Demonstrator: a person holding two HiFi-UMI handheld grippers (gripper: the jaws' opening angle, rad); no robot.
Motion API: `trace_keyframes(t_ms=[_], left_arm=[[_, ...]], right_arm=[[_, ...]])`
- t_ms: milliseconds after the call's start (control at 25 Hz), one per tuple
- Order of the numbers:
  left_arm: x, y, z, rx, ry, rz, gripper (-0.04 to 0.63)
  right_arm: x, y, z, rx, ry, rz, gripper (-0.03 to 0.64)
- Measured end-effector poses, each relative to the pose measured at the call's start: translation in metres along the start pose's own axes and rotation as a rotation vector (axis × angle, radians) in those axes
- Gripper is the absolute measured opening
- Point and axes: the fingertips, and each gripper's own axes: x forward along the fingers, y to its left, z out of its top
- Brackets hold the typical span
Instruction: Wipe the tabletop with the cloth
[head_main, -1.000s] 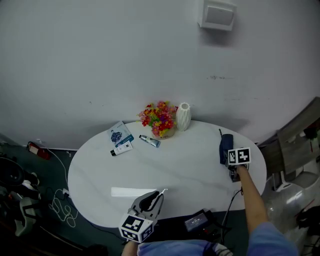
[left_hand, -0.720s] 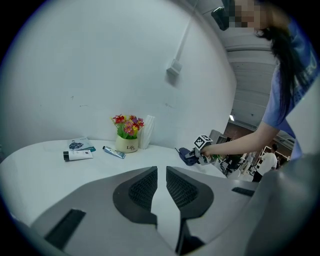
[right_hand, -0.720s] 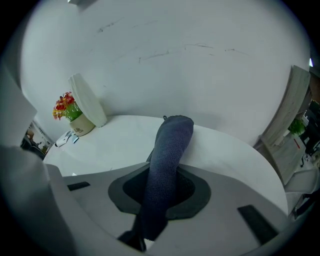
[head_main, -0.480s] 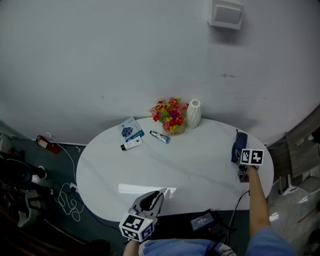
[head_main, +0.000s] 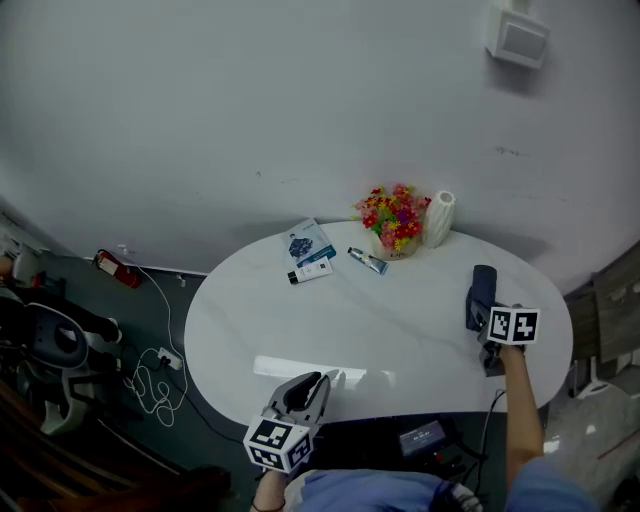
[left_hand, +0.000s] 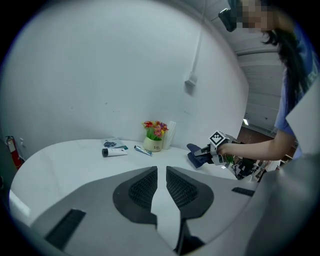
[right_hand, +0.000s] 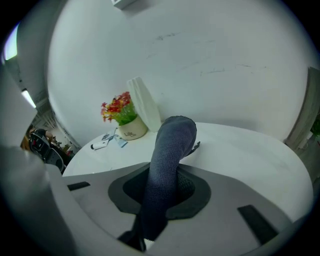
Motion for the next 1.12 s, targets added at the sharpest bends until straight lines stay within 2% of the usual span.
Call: trace_keyframes(t_ms=[200, 560, 800, 920, 1120], left_arm=[[-0.039, 0.050, -0.002, -0.006, -0.021, 0.030, 0.061], [-0.123, 0.143, -0.032, -0.010, -0.013, 0.082, 0.061], [-0.178, 0.192, -0.057, -0.064, -0.018, 0.163, 0.061], [-0.198, 0.209, -0.064, -0.087, -0.033, 0.201, 0.061], [-0.232, 0.229, -0.074, -0.119, -0.055, 0.266, 0.061]], right_arm=[[0.006, 0.107, -0.009, -0.059, -0.013, 0.098, 0.071], [0.050, 0.347, -0.063, -0.166, 0.061, 0.360, 0.071], [0.076, 0.496, -0.108, -0.248, 0.121, 0.507, 0.071], [0.087, 0.559, -0.128, -0.300, 0.155, 0.583, 0.071], [0.103, 0.637, -0.163, -0.410, 0.209, 0.678, 0.071]])
